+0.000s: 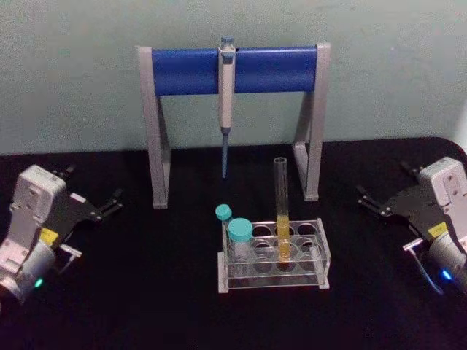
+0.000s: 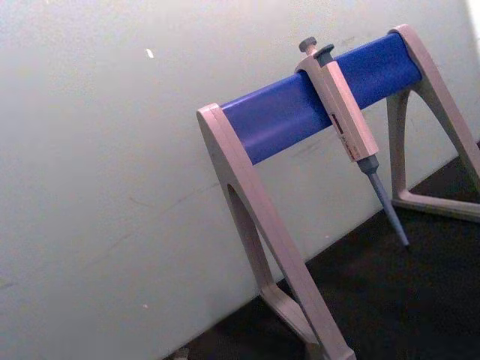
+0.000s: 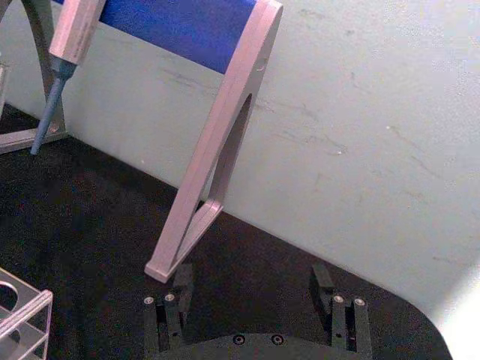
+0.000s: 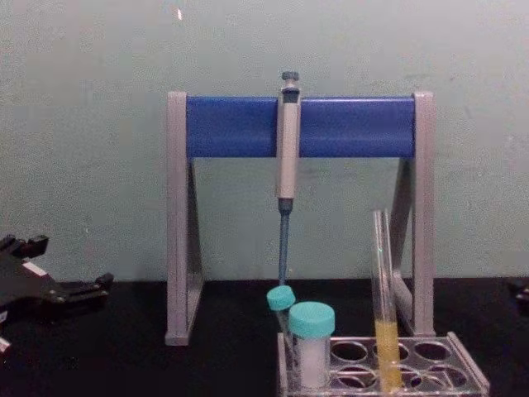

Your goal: Pick up the test tube from the test tube rack, shake it, then place it back into the test tube rack.

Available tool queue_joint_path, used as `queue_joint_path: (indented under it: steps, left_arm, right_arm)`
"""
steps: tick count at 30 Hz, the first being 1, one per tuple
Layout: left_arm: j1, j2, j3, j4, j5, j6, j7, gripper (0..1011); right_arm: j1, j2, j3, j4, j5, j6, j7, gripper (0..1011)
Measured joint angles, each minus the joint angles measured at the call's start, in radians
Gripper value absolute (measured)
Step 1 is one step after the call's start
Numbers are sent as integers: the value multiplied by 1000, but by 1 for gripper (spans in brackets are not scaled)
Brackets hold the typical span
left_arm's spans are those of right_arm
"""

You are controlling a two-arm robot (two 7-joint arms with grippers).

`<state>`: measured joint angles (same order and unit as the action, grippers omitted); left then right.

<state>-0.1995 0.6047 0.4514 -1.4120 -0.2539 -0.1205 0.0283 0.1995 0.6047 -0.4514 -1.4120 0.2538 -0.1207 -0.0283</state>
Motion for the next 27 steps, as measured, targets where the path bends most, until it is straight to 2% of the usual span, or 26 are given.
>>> queue_joint_path:
  steps: [27]
  left_arm:
    - [0, 0, 0, 0, 0, 0, 0, 1001]
  right_arm:
    - [0, 0, 0, 0, 0, 0, 0, 1000]
